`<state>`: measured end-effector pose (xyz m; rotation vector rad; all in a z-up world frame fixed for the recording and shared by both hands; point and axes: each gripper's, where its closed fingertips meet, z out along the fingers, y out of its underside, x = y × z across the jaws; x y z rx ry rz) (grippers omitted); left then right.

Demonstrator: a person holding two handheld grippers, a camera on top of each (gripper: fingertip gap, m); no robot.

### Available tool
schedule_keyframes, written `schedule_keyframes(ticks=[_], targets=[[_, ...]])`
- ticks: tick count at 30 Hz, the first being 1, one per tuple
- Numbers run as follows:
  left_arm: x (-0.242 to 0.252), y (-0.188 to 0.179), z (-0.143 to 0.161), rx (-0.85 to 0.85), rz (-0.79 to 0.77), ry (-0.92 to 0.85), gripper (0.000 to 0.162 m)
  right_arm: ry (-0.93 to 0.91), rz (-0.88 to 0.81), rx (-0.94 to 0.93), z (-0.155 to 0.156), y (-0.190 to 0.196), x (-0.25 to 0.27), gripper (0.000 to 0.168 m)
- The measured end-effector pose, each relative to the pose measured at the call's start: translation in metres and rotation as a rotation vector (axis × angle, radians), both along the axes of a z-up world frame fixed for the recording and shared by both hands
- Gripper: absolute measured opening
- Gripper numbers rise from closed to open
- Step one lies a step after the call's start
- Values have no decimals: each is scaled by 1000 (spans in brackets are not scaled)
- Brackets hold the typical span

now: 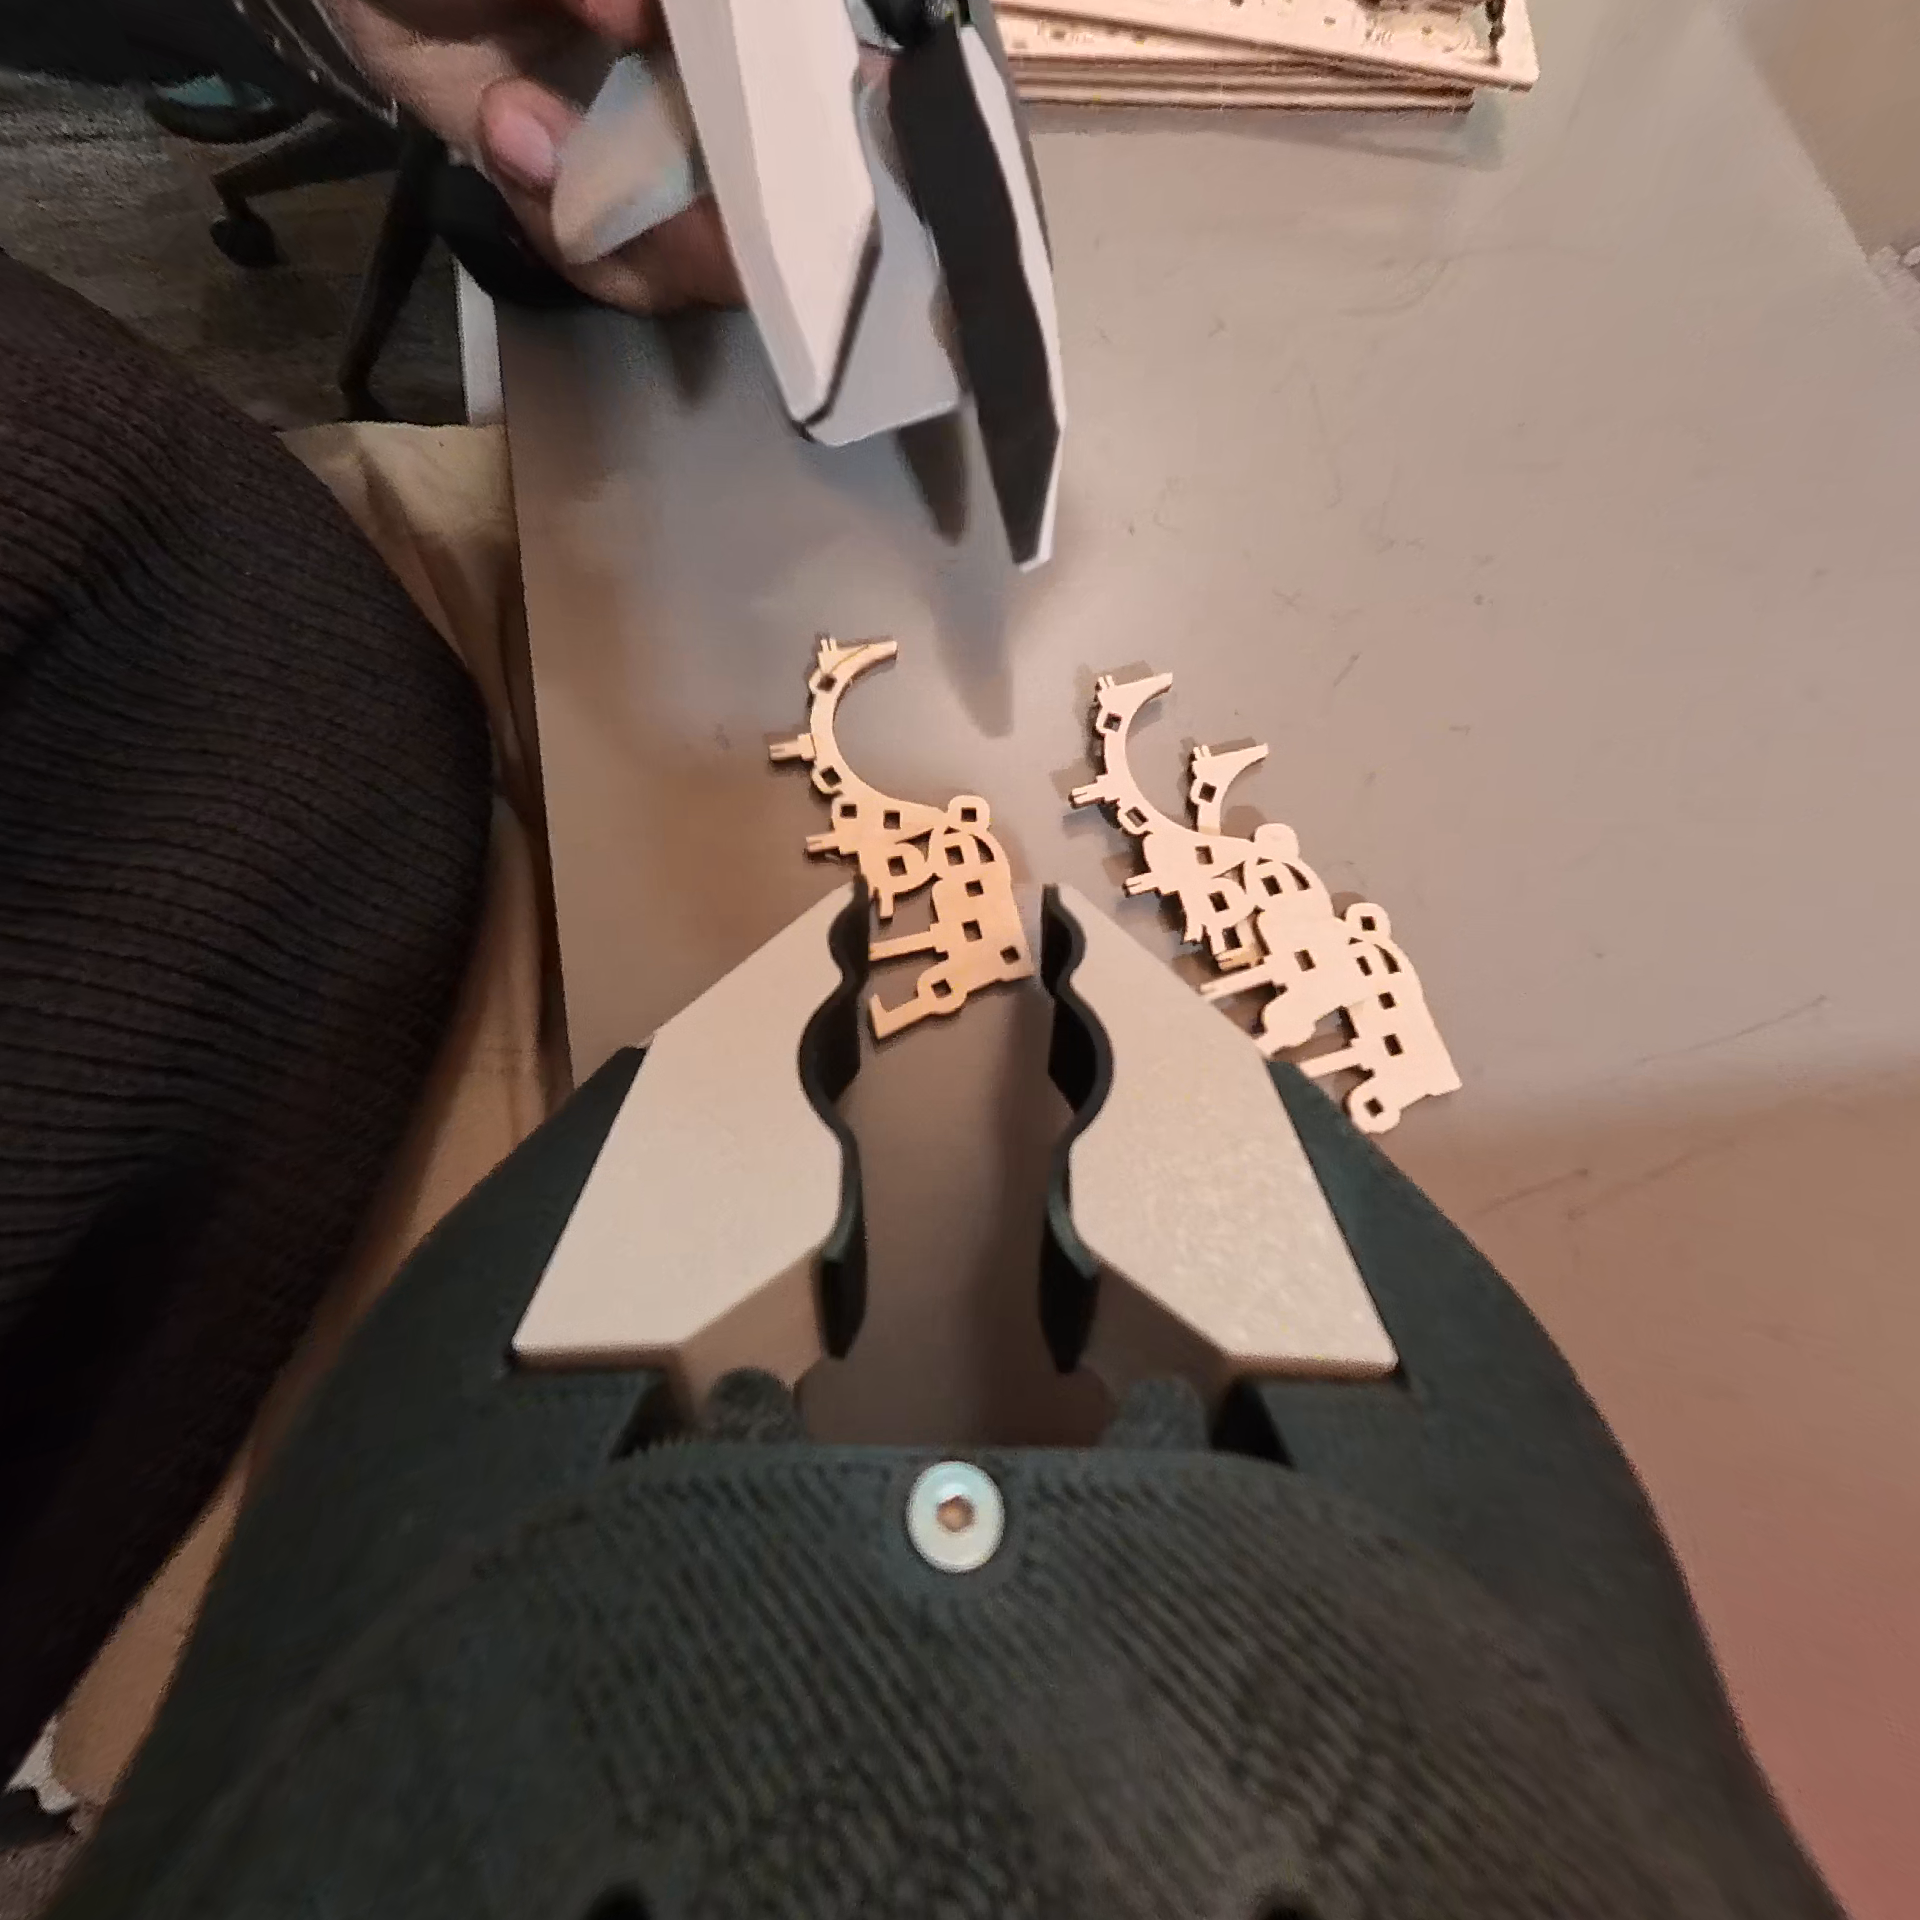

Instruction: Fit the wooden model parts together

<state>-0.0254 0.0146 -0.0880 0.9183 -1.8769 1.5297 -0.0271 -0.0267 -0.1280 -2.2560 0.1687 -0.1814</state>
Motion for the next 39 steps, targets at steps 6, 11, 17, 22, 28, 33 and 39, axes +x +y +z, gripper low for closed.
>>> schedule_keyframes(ticks=[6,11,17,22,28,33,39], targets=[[16,4,8,7,112,-118,52,-16,-19,47,11,3,2,33],[34,6,6,124,192,-265,52,-22,-54,55,12,-3,0,33],[53,4,-16,412,237,-413,40,-37,-108,40,9,-15,-8,32],[47,-14,-32,549,112,-507,41,-39,-163,16,4,-29,-14,32],[40,-22,-46,611,-1,-502,40,-50,-211,14,5,-41,-18,31],[39,-24,-47,639,-28,-574,10,-50,-205,20,6,-41,-19,31],[36,-29,-33,552,-35,-598,3,-56,-210,27,8,-40,-17,30]])
